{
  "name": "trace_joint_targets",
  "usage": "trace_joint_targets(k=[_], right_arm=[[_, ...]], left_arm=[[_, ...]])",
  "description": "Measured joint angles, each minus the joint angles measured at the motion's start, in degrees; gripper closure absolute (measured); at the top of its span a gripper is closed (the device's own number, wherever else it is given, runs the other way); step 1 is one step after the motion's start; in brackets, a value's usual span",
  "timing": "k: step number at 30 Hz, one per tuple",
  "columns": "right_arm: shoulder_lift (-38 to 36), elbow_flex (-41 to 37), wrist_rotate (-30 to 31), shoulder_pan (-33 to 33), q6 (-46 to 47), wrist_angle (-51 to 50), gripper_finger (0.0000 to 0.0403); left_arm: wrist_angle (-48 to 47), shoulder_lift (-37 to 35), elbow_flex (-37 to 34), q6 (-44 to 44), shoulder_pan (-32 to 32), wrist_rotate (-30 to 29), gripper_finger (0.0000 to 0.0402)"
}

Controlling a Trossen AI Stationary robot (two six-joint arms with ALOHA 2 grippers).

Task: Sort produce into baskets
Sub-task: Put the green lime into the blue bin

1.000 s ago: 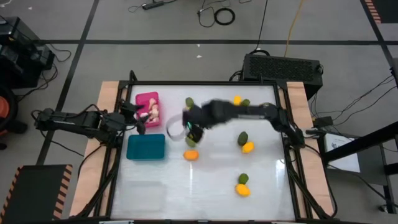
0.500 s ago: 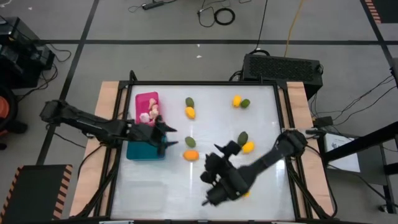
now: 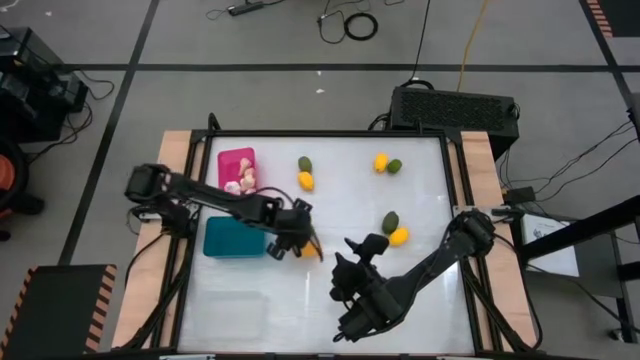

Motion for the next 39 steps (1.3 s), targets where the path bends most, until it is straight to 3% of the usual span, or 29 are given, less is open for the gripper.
trace_joint_targets(k=[8,20,27,34,39], right_arm=[[0.00,0.00,-5.57,0.59,1.32,0.00,0.0215],[0.00,0.00,-5.99,0.88,4.55,-0.02,0.0230],[0.00,0.00,-5.99,0.20,4.28,-0.02,0.0232],[0.00,0.00,-5.82,-0.61,2.77,-0.02,0.0232],[0.00,0.00,-5.75,-1.48,2.43,0.00,0.0232]], left_arm=[[-0.95,6.07,3.98,2.73,3.21,0.22,0.0169],[-0.91,10.03,3.94,2.58,6.51,5.25,0.0169],[-0.99,10.12,3.94,-0.27,5.59,4.64,0.0175],[-2.47,8.03,3.83,-1.03,4.67,1.22,0.0235],[-12.68,1.72,5.98,-5.52,4.74,-3.12,0.0234]])
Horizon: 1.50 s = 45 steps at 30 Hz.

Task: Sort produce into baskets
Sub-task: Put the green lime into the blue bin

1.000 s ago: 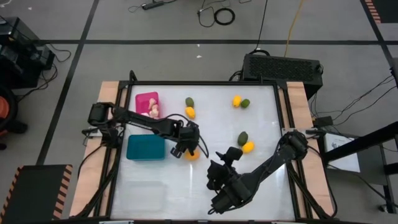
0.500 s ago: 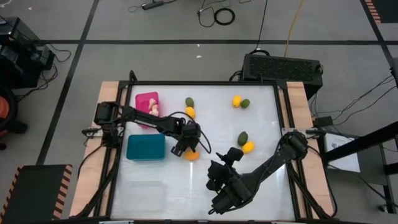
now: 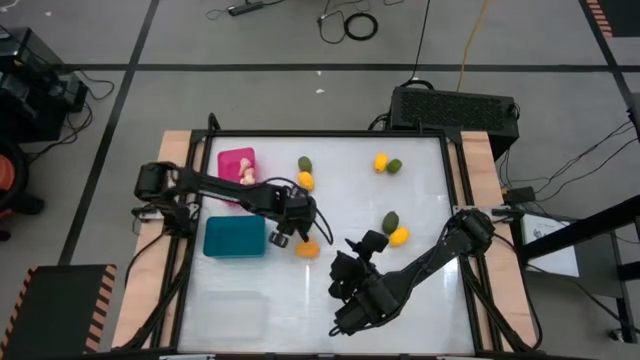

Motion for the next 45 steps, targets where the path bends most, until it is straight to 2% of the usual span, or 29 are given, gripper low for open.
trace_joint_targets(k=[3,9,15,19,24,28,41,45], right_arm=[[0.00,0.02,0.04,-0.25,0.00,0.00,0.0232],[0.00,0.02,0.02,-0.35,0.00,0.54,0.0232],[0.00,0.02,0.00,-0.35,-0.01,1.54,0.0232],[0.00,0.02,0.00,-0.35,-0.02,2.62,0.0232],[0.00,0.02,0.00,-0.38,-0.02,3.24,0.0232],[0.00,0.02,-0.02,-0.42,-0.02,3.74,0.0232],[0.00,0.02,-0.02,-0.39,-0.25,4.04,0.0232],[0.00,0.02,-0.11,-0.39,-0.22,4.11,0.0232]], left_arm=[[-6.96,-6.30,1.59,-5.14,0.00,0.77,0.0228],[-17.89,-22.96,0.96,-20.48,-1.06,9.70,0.0227],[-20.14,-37.23,-6.21,-32.51,-4.65,10.95,0.0226],[-17.94,-42.42,-13.95,-35.92,-5.69,10.36,0.0226],[-16.89,-43.12,-22.25,-37.37,-5.77,9.86,0.0226],[-16.27,-41.97,-25.93,-36.96,-5.77,7.42,0.0226],[-14.96,-41.22,-26.73,-37.16,-5.77,7.71,0.0226],[-14.94,-41.24,-26.73,-39.93,-5.77,7.73,0.0225]])
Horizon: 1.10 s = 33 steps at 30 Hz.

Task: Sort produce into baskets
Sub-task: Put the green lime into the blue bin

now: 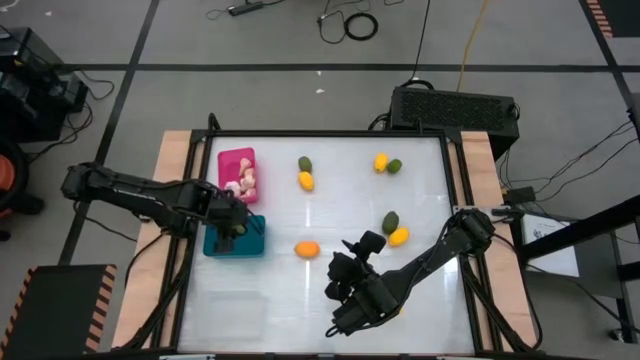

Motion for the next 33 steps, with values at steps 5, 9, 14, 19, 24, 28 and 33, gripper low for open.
trace_joint_targets(k=[5,9,14,19,24,28,33], right_arm=[[0.00,0.00,-0.11,0.00,-0.02,0.13,0.0232],[0.00,0.00,-0.11,0.00,-0.02,0.13,0.0232],[0.00,0.00,-0.11,0.00,-0.02,0.13,0.0232],[0.00,0.00,-0.11,0.00,-0.02,0.15,0.0232],[0.00,0.00,-0.11,0.00,-0.02,0.20,0.0232],[0.00,0.00,-0.51,0.00,1.65,0.15,0.0232],[0.00,0.03,-10.95,-0.66,12.38,-3.88,0.0232]], left_arm=[[0.02,0.00,0.00,-0.06,0.00,-0.02,0.0196],[0.46,0.00,0.00,-0.04,0.00,-0.11,0.0161],[1.69,-0.02,0.02,0.21,0.00,-0.30,0.0139],[3.64,0.00,0.03,0.38,0.00,-0.35,0.0137],[6.67,0.00,0.04,0.36,0.00,-0.35,0.0137],[10.07,0.00,0.04,0.06,0.00,0.15,0.0137],[14.91,0.00,0.09,-0.02,-0.71,3.65,0.0136]])
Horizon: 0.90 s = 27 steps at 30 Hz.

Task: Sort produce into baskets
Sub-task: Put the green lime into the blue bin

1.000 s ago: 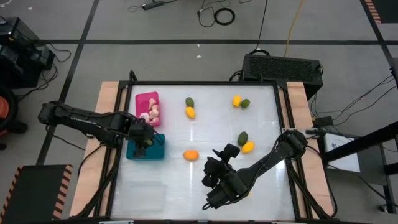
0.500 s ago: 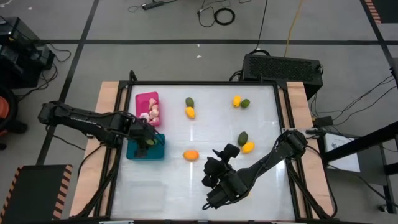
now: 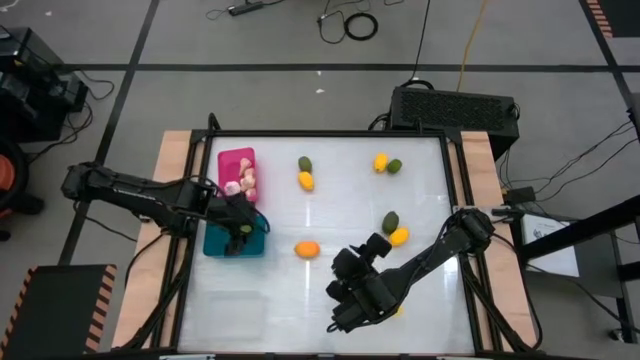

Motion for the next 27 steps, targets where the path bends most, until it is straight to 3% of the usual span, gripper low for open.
trace_joint_targets(k=[6,13,19,23,27], right_arm=[[-0.04,-7.31,-2.59,-1.83,5.90,-0.10,0.0232],[-0.25,-17.18,-4.20,-10.49,18.99,-0.23,0.0232],[-0.71,-24.08,-10.88,-17.25,15.00,-0.18,0.0232],[-4.73,-30.35,-11.41,-20.42,14.56,0.33,0.0232],[-14.03,-39.60,-9.09,-22.16,16.00,6.71,0.0232]], left_arm=[[2.14,-0.02,0.02,-0.32,-1.95,0.22,0.0136],[2.74,0.00,0.02,-1.52,-3.79,-0.34,0.0136],[3.65,0.00,0.02,-1.49,-3.89,-0.49,0.0136],[3.63,0.00,0.02,-1.03,-3.90,-0.71,0.0136],[3.51,0.00,0.02,-0.94,-3.90,-1.56,0.0136]])
